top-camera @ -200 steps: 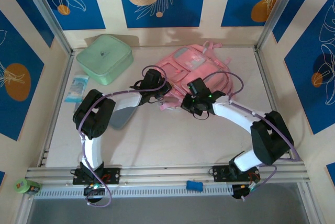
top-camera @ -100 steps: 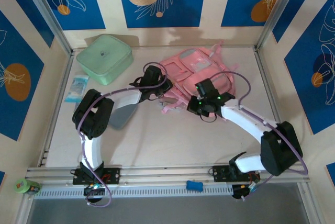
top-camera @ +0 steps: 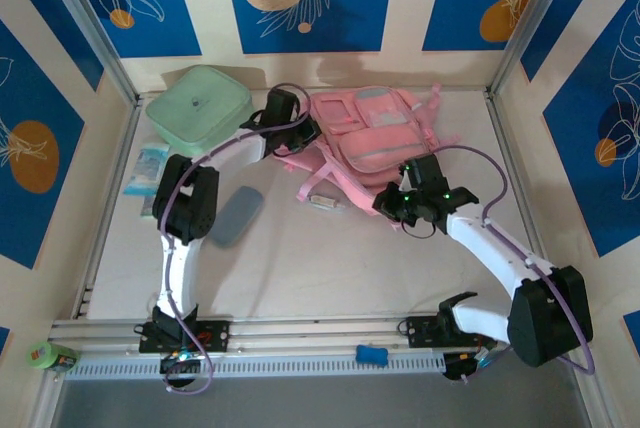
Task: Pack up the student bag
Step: Zip the student bag at the center of the table.
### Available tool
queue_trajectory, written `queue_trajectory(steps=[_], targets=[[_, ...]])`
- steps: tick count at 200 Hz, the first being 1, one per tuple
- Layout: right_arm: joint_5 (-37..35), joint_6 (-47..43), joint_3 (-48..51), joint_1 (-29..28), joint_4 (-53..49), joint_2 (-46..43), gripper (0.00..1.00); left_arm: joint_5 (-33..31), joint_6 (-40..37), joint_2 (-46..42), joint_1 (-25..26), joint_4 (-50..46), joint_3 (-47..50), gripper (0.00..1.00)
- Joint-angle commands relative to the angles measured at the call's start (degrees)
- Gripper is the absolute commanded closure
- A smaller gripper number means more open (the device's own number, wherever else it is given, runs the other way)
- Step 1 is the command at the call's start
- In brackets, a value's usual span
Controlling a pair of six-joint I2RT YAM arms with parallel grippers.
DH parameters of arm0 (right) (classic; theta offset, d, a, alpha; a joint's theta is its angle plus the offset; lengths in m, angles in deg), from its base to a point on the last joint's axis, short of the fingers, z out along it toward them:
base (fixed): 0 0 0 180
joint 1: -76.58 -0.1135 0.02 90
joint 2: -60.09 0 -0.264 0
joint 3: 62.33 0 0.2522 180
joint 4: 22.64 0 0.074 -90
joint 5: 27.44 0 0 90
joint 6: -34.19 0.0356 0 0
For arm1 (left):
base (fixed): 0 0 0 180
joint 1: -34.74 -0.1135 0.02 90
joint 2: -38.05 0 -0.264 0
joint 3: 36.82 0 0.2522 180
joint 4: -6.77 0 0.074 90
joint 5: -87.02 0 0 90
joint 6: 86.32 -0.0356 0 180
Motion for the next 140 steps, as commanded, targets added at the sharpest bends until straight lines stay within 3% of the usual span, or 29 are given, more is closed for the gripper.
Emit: queue_trajectory(steps=[1,26,56,95,140], targets=[[7.3,3.1,-1.2,-2.2,3.3,2.1,0.97,-0.1,-5.1,1.4,-2.4,0.7,-5.8,0.93],[5.4,7.7,-2.3,-2.8,6.6,5.1,0.98,1.8,-8.1,-0.7,-2.8,-2.7,-4.4,0.73],[2.7,8.7,-2.3,-4.2,7.9,5.2,0.98,2.3,-5.7,-10.4,-1.9,1.4,10.5,0.55],[0.4,9.4,-1.9,-6.4,7.9,5.5,0.98,-0.7,7.4,-20.9,5.0,18.2,30.1,0.41],[-1.6,9.5,-1.3,-6.8,7.5,4.4,0.97,-7.5,18.2,-21.8,12.6,27.0,37.3,0.36]])
